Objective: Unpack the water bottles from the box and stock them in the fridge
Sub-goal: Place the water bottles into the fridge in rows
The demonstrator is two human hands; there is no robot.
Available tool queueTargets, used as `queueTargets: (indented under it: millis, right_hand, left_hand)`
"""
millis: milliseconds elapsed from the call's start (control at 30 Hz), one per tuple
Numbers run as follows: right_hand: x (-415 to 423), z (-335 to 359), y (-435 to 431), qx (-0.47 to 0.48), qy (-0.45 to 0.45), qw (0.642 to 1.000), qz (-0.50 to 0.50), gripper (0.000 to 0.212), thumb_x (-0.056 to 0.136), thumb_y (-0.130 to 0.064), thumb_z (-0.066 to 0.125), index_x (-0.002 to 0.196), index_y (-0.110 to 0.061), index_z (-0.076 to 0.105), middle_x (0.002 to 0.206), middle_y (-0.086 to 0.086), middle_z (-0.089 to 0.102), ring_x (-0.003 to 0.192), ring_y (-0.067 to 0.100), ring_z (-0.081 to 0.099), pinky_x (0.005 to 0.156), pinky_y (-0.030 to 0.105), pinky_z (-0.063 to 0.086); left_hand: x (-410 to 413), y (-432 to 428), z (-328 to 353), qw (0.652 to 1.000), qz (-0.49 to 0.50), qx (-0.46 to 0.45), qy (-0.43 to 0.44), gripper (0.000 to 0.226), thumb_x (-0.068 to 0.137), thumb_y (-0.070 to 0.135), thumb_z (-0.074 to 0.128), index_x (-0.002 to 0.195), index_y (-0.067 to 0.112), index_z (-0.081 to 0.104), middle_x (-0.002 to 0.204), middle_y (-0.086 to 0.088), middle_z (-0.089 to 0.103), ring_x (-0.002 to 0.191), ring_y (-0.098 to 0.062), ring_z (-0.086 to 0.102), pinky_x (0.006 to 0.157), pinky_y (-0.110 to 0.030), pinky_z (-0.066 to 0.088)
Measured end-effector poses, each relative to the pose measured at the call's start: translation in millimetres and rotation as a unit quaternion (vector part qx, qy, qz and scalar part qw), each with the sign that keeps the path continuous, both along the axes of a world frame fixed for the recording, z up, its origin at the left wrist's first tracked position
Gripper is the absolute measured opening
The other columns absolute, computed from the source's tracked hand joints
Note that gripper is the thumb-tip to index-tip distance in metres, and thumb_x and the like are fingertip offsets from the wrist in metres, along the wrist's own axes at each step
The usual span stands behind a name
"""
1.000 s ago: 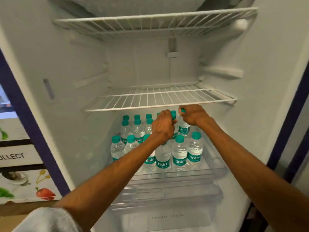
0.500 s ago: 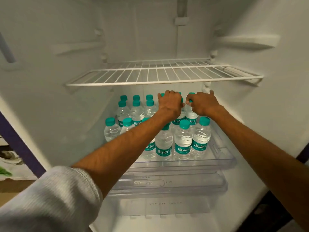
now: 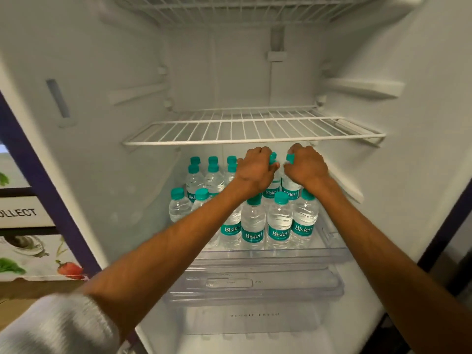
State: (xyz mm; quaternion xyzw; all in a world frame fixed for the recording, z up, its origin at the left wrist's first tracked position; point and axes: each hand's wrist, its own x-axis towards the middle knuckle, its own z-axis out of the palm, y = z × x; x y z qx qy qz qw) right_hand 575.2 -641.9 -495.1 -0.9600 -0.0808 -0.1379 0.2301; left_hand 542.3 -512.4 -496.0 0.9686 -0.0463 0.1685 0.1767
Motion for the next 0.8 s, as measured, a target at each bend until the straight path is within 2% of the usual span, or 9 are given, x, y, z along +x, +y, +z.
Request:
queueTargets:
  millis: [167,300,433,500,567,633,700,800]
  right_hand:
    - [-51,17,45,0.046,-0.047,0.995,0.076,0.035,0.088,-0.024,0.061,0.122,-0.017,0.058,0.126,0.011,0.056,0.114,0.029,0.055,0.092,0.033,0.043]
    - [-93,19,75,0.038,-0.062,0.987,0.142,0.031,0.085,-0.020,0.060,0.115,-0.015,0.062,0.114,0.014,0.062,0.106,0.032,0.059,0.085,0.038,0.049]
    - [-142,14,104,0.036,-0.084,0.972,0.218,0.018,0.079,-0.016,0.061,0.096,-0.023,0.062,0.090,-0.002,0.064,0.090,0.024,0.061,0.072,0.034,0.047]
    - [-168,11,120,0.038,-0.074,0.968,0.238,0.017,0.076,-0.014,0.060,0.088,-0.026,0.061,0.076,-0.009,0.059,0.077,0.018,0.059,0.063,0.029,0.042]
    - [-192,7,137,0.041,-0.055,0.966,0.250,0.018,0.075,-0.014,0.060,0.088,-0.024,0.067,0.067,-0.011,0.060,0.068,0.014,0.058,0.061,0.028,0.046]
    - [-215,3,154,0.044,-0.025,0.963,0.266,0.010,0.075,-0.014,0.060,0.079,-0.020,0.067,0.059,-0.008,0.058,0.062,0.014,0.058,0.061,0.028,0.048]
    - [-236,0,173,0.026,0.012,0.959,0.282,0.010,0.076,-0.014,0.059,0.068,-0.017,0.063,0.059,-0.002,0.058,0.061,0.017,0.057,0.057,0.027,0.043]
    - [-259,-4,200,-0.035,0.070,0.948,0.307,0.013,0.081,-0.019,0.058,0.074,-0.016,0.069,0.071,0.005,0.067,0.067,0.018,0.060,0.055,0.025,0.039]
  left_hand:
    - [-61,28,-1,0.988,-0.032,-0.081,-0.128,0.031,0.098,0.013,0.047,0.128,0.009,0.053,0.127,-0.012,0.056,0.119,-0.025,0.051,0.099,-0.039,0.045]
    - [-107,66,-10,0.980,-0.033,-0.120,-0.155,0.025,0.098,0.014,0.046,0.123,0.011,0.052,0.120,-0.010,0.058,0.112,-0.023,0.052,0.094,-0.040,0.045]
    - [-162,104,-23,0.974,-0.059,-0.126,-0.180,0.021,0.101,0.019,0.044,0.118,0.013,0.054,0.114,-0.005,0.059,0.106,-0.018,0.054,0.091,-0.036,0.045]
    - [-193,123,-27,0.971,-0.059,-0.137,-0.185,0.021,0.102,0.020,0.043,0.119,0.014,0.054,0.114,-0.001,0.060,0.106,-0.015,0.055,0.090,-0.031,0.045]
    - [-224,140,-33,0.969,-0.052,-0.155,-0.186,0.020,0.103,0.021,0.043,0.120,0.016,0.054,0.114,0.002,0.059,0.105,-0.010,0.056,0.090,-0.028,0.046]
    - [-253,152,-40,0.966,-0.055,-0.172,-0.187,0.021,0.104,0.018,0.042,0.121,0.016,0.053,0.114,0.003,0.057,0.104,-0.008,0.056,0.090,-0.026,0.046]
    - [-279,163,-48,0.965,-0.056,-0.173,-0.188,0.021,0.103,0.014,0.041,0.122,0.015,0.051,0.113,0.004,0.056,0.100,-0.007,0.058,0.086,-0.024,0.048]
    - [-308,185,-67,0.961,-0.026,-0.191,-0.196,0.019,0.103,0.018,0.042,0.121,0.016,0.050,0.108,0.006,0.056,0.093,-0.003,0.058,0.078,-0.021,0.049]
